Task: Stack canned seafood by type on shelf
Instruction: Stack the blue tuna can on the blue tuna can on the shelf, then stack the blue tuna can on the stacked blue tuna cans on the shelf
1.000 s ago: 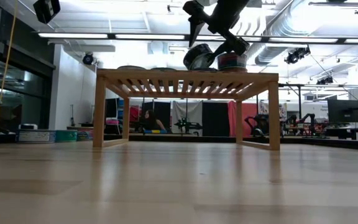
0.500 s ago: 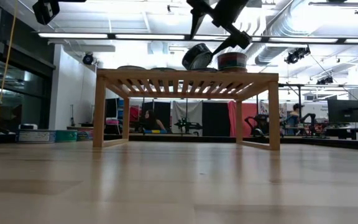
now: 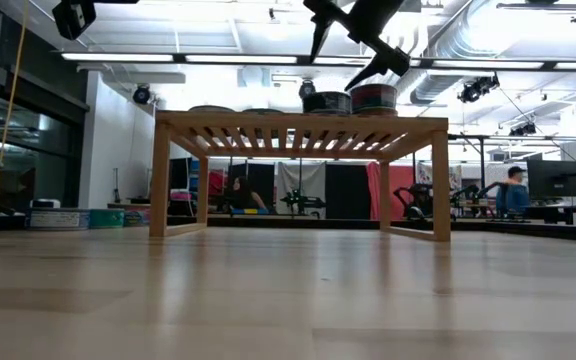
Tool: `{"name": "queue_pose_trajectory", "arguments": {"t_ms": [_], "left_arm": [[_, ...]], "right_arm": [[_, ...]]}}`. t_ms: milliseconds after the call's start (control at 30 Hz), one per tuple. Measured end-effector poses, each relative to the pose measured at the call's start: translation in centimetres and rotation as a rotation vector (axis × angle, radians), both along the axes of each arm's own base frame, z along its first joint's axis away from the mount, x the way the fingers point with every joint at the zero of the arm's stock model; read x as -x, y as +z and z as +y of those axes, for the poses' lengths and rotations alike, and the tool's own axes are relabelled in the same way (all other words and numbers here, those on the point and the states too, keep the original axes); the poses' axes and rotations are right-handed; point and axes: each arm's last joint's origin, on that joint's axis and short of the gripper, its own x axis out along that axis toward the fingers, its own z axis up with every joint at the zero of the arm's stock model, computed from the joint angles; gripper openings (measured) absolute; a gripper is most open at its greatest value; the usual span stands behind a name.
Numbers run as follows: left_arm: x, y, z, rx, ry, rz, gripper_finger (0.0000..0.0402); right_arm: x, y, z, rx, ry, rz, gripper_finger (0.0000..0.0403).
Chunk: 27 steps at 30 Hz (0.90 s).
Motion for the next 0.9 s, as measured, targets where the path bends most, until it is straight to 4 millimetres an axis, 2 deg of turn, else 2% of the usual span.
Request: {"name": "queue_pose_trajectory", "arguments": {"t_ms": [200, 367, 467, 600, 733, 900], "left_arm": [[0.0, 0.1, 0.0, -0.01, -0.003, -0.009, 0.0], [-0.5, 0.8, 0.4, 0.017, 0.06, -0.086, 0.0], [-0.9, 1.2, 1.4, 0.035, 0.132, -0.123, 0.0], [-1.2, 1.8, 3.7, 0.094, 0.221, -0.092, 0.0], [-1.9, 1.6, 6.6, 0.157, 0.282, 0.043, 0.0], [-2.1, -1.3, 10.9, 0.22, 0.459, 0.449, 0.0]], "right_arm": [[0.9, 1.2, 0.4, 0.002, 0.012, -0.038, 0.0334], [1.8, 2.6, 1.7, 0.037, 0.083, -0.043, 0.0334], [2.2, 3.3, 3.0, 0.068, 0.159, -0.023, 0.0334], [2.4, 3.3, 4.9, 0.105, 0.253, 0.024, 0.0334], [2.7, 2.8, 6.8, 0.107, 0.319, 0.09, 0.0334], [3.2, 2.1, 8.5, 0.086, 0.41, 0.171, 0.0334]]}}
